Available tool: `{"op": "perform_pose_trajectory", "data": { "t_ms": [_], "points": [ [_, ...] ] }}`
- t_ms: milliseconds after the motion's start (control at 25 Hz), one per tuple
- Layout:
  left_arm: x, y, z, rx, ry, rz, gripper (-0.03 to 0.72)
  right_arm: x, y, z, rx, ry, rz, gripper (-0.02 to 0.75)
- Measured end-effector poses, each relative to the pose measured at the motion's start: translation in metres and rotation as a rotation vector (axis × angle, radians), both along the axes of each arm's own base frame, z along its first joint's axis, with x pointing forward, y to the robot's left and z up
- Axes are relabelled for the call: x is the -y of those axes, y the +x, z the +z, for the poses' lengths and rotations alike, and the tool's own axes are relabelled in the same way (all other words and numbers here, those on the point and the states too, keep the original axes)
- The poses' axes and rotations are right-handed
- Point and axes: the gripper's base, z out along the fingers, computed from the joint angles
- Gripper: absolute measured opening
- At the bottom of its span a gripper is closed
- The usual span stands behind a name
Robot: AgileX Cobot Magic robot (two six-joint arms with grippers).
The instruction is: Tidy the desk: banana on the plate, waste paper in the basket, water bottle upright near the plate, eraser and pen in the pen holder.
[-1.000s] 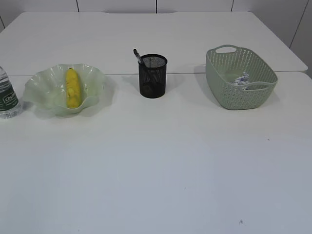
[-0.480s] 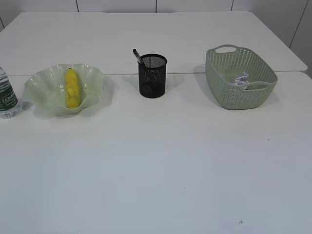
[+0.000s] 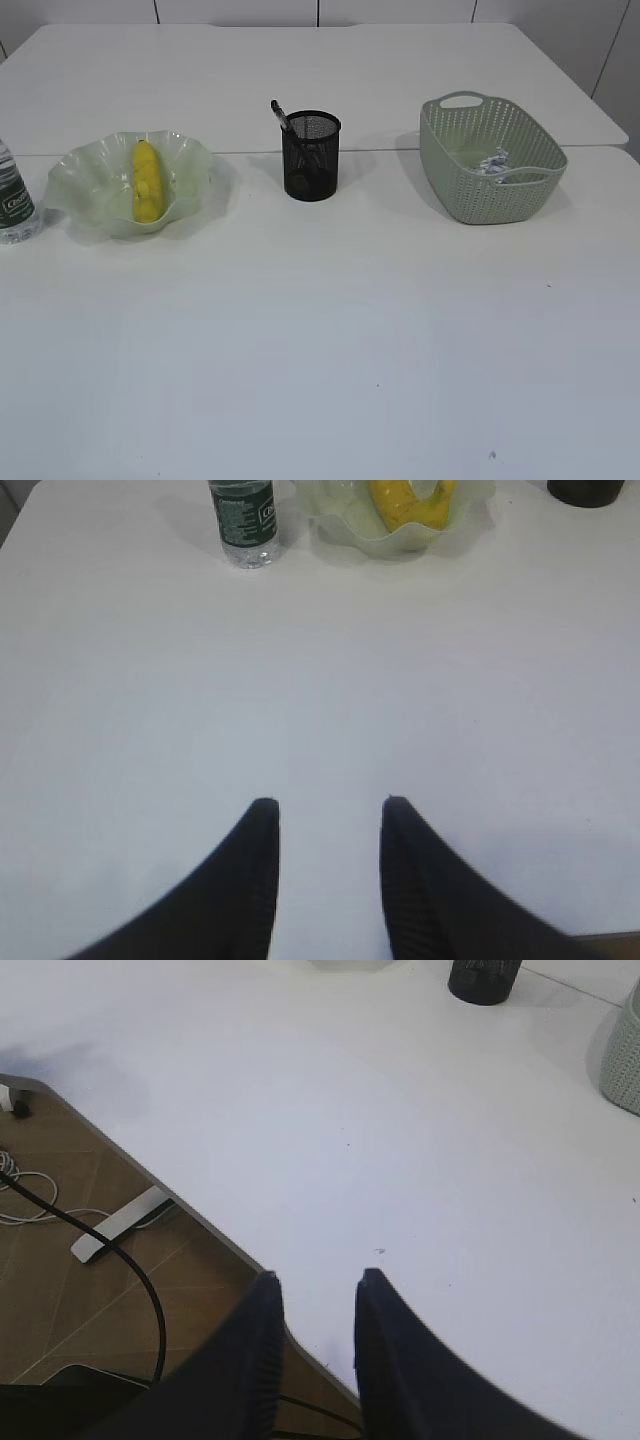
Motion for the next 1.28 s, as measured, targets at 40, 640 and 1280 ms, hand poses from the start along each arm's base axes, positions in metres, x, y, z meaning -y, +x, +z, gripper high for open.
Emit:
{"op": "perform_pose_trajectory", "data": {
  "t_ms": [40, 640, 1280],
  "points": [
    [0.0, 0.0, 0.0, 0.0, 0.0, 0.0, 0.233, -0.0001, 0.0, 0.0, 0.0, 0.0, -0.007, 0.192],
    [0.0, 0.0, -0.0004, -0.001, -0.001, -0.025, 0.233, -0.0092, 0.0041, 0.0, 0.0, 0.001, -0.552, 0.192],
    [-0.0002, -0.0005, -0.0004, -0.001, -0.003, -0.078, 0.234, -0.0067, 0.0048, -0.0003, 0.007, -0.03, -0.632, 0.193]
  ]
}}
